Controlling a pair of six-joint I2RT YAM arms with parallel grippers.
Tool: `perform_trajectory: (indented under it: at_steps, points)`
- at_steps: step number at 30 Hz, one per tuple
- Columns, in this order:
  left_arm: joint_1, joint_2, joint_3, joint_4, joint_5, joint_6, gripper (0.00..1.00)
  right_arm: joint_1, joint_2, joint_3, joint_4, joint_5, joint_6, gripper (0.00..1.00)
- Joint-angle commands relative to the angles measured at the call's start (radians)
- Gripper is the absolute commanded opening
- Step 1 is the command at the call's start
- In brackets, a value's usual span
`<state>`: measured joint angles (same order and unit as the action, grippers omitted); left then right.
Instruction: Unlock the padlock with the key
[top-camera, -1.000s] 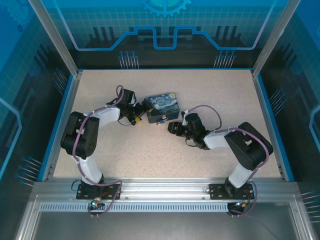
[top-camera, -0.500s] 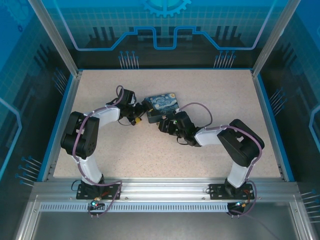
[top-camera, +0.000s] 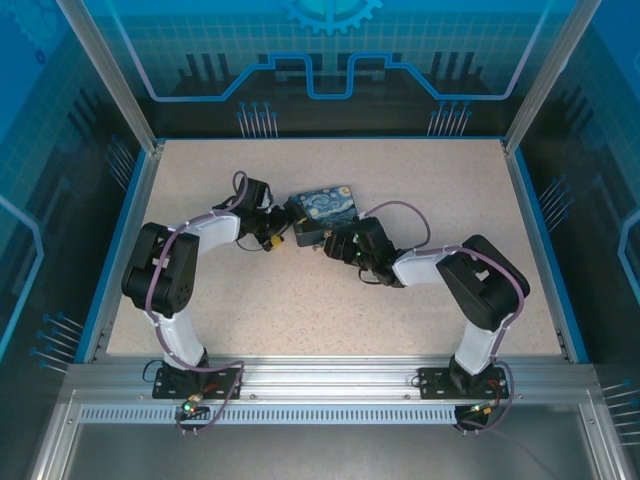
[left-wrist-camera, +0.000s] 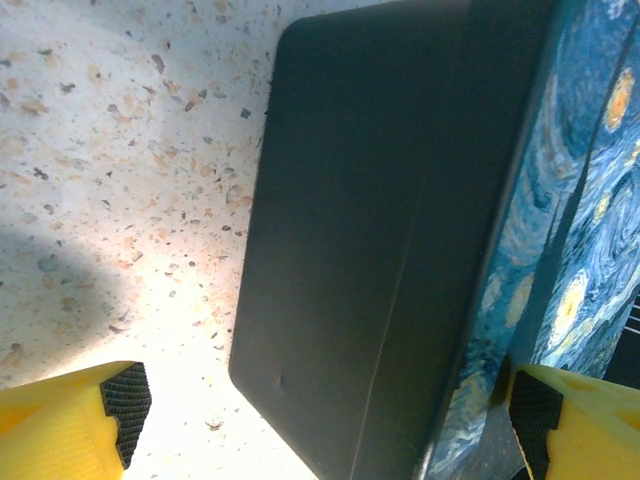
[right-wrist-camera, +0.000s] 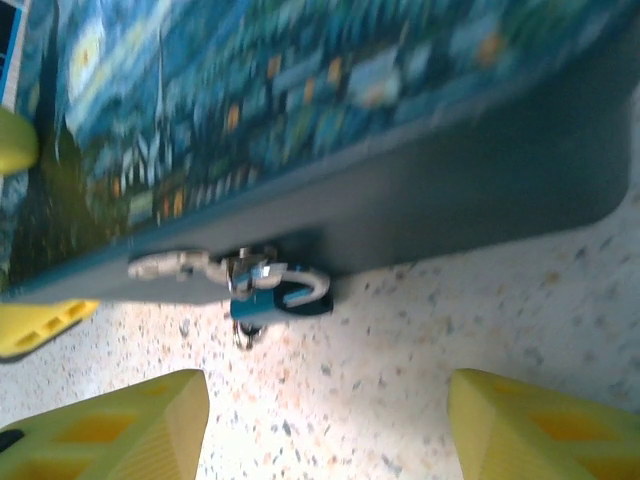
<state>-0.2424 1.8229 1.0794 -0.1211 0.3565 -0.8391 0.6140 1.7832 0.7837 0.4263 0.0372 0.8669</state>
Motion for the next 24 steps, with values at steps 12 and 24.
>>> perform_trajectory:
  at_steps: [12,24]
  points:
    - [0.000,0.031,0.045,-0.014,0.003,-0.012,0.99,-0.084,0.177,0.288,-0.001,-0.158,-0.046,0.65]
    - [0.001,0.013,0.010,0.032,-0.008,-0.041,0.99,-0.076,0.119,0.203,0.032,-0.149,-0.035,0.64]
